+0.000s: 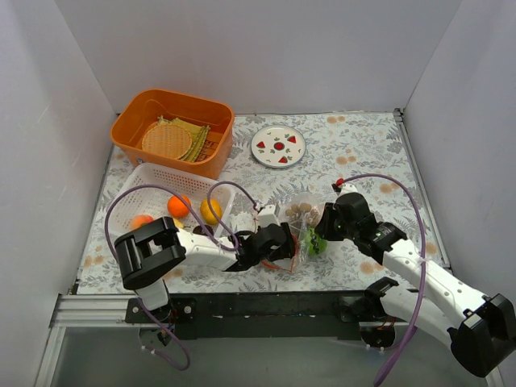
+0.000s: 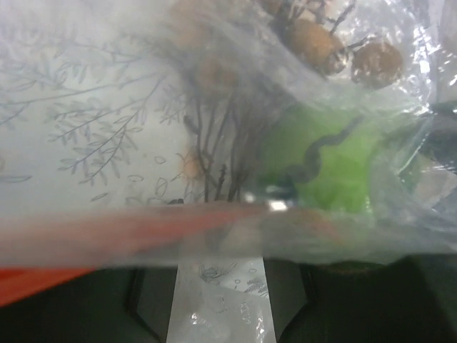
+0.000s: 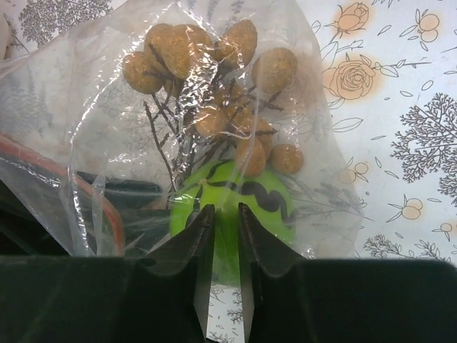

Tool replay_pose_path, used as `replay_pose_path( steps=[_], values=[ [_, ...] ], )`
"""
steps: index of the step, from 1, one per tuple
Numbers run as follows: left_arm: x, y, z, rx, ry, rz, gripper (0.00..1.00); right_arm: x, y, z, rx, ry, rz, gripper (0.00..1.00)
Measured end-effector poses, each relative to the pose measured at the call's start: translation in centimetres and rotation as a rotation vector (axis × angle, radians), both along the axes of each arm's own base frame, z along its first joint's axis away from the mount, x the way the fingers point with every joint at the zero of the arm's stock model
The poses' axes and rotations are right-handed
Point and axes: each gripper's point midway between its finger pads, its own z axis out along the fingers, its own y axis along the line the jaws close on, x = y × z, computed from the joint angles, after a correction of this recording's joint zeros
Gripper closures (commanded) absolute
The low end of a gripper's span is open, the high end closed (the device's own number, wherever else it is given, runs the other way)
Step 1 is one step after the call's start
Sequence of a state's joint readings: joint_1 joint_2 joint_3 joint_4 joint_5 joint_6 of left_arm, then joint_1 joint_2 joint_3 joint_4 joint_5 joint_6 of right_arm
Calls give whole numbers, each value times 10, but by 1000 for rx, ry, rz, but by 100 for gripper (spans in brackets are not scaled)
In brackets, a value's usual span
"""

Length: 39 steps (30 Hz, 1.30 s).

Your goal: Open the zip-top bag and remove the fake food

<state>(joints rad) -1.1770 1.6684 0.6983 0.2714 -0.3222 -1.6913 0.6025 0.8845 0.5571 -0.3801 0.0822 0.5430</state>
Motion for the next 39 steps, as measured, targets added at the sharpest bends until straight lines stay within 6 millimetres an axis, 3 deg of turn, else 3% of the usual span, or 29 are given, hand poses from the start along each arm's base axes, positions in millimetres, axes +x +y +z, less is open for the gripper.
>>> replay_pose_path(
  steps=[9,13,14,15,24,31,39],
  values=[
    [4,-19,-4,150,-42,-64,57,8,-3,-1,-32,-21,-8,97],
    [7,-27,-7,216,-58,-67,71,12,-7,0,-54,-29,-23,99],
    [7,-29,-8,230,-62,-66,82,13,-7,0,-59,-29,-25,99],
    [7,-30,-9,242,-64,-67,85,13,-8,-1,-66,-30,-27,99],
    [3,-22,-11,299,-42,-52,98,18,-25,-2,-145,-45,-79,99],
    [7,-13,13,223,12,-19,100,24,-43,7,-206,-108,-135,99],
    [24,-1,47,39,90,15,100,24,-48,17,-246,-175,-143,99]
  ],
)
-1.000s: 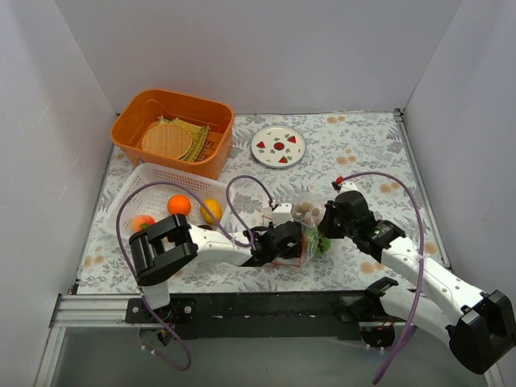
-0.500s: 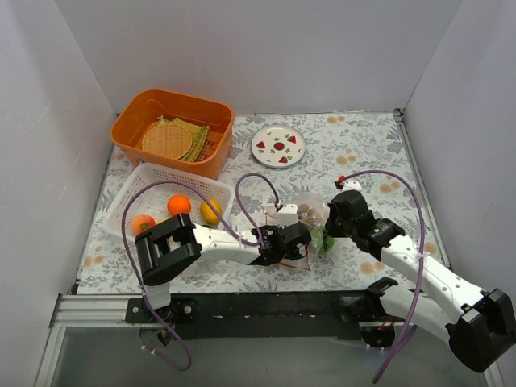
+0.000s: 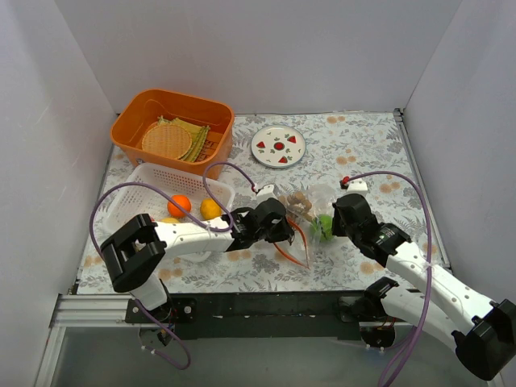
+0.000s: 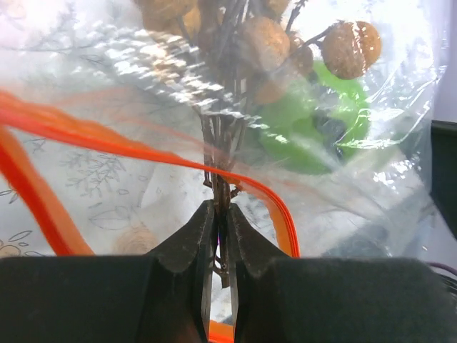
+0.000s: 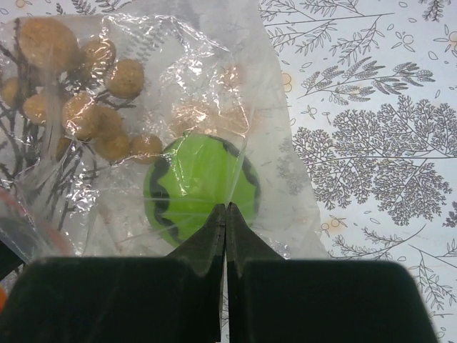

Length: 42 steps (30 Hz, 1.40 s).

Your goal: Open the zip-top bag and remove the fake food

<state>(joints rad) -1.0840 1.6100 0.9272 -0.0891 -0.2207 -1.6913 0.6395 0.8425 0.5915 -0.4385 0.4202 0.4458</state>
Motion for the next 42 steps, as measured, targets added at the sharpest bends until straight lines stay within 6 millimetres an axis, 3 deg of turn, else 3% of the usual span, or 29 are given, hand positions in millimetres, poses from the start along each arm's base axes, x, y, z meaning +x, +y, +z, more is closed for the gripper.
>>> replay_pose_path(
  steps=[8,18,26,33,42],
  values=[
    [-18,-4,15,-86,108,-102,100,2,-11,-3,-48,-11,-39,99],
    [-66,23,32,-82,248,-212,100,6,-17,-10,-98,4,-76,99],
    [-98,46,3,11,381,-262,100,15,-9,-2,-83,-1,-70,99],
    [-125,46,-9,87,409,-349,100,21,-3,3,-74,-9,-68,99],
    [-132,45,-20,174,424,-384,100,25,3,8,-62,-7,-56,99]
  ],
)
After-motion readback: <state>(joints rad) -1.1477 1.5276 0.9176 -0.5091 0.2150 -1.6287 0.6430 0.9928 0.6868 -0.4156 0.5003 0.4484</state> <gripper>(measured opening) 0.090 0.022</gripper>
